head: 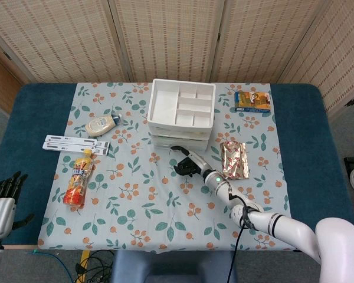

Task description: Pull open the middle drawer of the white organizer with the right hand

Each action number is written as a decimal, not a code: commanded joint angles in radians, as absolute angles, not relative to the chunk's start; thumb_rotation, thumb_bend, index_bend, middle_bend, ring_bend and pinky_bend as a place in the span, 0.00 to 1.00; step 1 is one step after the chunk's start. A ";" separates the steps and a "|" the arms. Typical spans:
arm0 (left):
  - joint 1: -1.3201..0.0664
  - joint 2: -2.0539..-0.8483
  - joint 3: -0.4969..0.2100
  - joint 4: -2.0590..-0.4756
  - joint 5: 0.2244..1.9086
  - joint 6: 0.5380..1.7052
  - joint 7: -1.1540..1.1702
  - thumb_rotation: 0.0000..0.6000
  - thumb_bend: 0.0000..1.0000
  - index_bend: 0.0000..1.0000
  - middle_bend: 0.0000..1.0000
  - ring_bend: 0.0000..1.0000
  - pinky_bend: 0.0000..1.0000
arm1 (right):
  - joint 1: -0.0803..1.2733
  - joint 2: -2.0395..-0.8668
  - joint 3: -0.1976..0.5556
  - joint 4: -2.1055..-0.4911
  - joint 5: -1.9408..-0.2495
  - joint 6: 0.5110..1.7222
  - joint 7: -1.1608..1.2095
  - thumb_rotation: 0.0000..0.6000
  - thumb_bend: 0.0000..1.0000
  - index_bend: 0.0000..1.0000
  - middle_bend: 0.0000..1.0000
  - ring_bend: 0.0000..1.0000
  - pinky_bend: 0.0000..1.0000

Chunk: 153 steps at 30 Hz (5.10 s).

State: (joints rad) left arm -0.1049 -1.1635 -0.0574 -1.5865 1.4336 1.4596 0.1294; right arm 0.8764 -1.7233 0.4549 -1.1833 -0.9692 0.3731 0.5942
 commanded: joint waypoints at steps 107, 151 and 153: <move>-0.106 -1.179 -0.052 -1.577 1.446 1.458 0.121 1.00 0.14 0.08 0.07 0.11 0.11 | 0.811 -1.414 0.224 -1.651 -0.868 0.753 -0.054 1.00 0.51 0.25 0.87 0.91 0.80; -0.105 -1.183 -0.049 -1.582 1.461 1.469 0.113 1.00 0.14 0.08 0.07 0.11 0.11 | 0.806 -1.107 0.184 -1.940 -1.101 0.786 -0.142 1.00 0.43 0.10 0.84 0.87 0.91; -0.103 -1.184 -0.049 -1.581 1.461 1.471 0.111 1.00 0.14 0.08 0.07 0.11 0.11 | 0.826 -1.107 0.190 -1.935 -1.094 0.794 -0.189 1.00 0.41 0.19 0.84 0.87 0.93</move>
State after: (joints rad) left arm -0.1034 -1.1840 -0.0493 -1.5811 1.4614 1.4711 0.1111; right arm 0.8006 -1.1168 0.1766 -1.9299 -1.0941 0.7823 -0.1432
